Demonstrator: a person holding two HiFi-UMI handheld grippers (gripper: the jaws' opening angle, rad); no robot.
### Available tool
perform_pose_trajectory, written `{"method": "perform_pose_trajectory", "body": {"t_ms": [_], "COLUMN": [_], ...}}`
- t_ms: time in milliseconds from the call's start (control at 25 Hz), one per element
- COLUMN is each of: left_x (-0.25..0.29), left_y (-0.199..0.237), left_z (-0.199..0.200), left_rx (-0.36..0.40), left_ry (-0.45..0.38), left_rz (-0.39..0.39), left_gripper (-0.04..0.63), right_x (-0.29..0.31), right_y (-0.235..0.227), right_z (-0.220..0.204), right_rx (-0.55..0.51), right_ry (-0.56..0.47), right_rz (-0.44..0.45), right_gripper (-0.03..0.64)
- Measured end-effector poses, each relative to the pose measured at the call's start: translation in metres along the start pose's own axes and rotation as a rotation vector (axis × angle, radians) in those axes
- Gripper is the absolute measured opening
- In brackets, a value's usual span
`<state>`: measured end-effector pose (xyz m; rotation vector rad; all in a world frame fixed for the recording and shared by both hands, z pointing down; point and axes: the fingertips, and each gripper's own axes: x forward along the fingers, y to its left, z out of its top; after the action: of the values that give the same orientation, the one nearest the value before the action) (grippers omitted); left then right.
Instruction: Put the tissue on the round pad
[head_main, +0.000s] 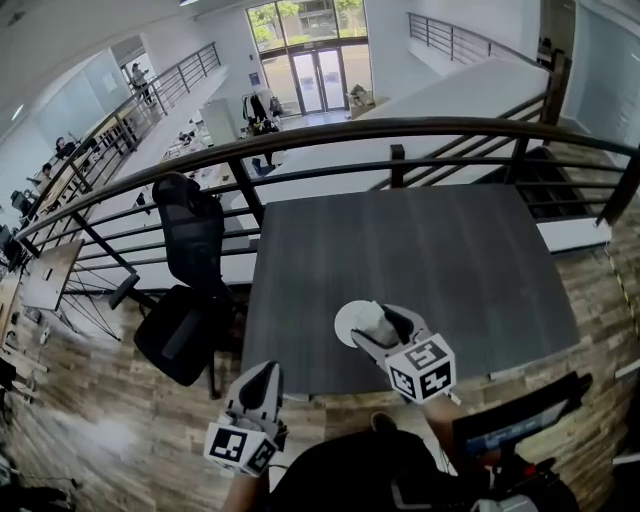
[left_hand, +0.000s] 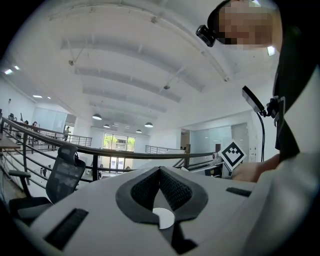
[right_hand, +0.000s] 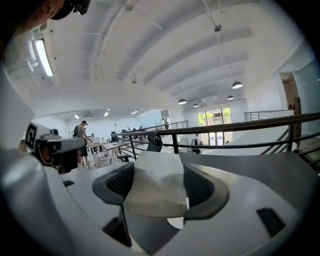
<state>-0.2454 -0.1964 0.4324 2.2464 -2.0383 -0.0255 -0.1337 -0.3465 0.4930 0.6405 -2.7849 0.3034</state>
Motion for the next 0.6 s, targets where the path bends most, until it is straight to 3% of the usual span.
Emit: {"method": "perform_pose_trajectory", "body": {"t_ms": [240, 600], "left_x": [0.02, 0.058], "left_y": [0.003, -0.004], "left_z": [-0.014, -0.031], "left_rx": [-0.023, -0.048], "left_ry": [0.006, 0.026], "left_rz": [0.035, 0.016], "left_gripper": [0.003, 0.003], "right_x": [0.03, 0.072], "right_y": [-0.027, -0.052], "right_z": [-0.027, -0.086], "right_rx": [0.015, 0.03], "right_ry": [0.054, 0.188], "right_rz": [-0.002, 0.027], "right_gripper": [0.318, 0.318]}}
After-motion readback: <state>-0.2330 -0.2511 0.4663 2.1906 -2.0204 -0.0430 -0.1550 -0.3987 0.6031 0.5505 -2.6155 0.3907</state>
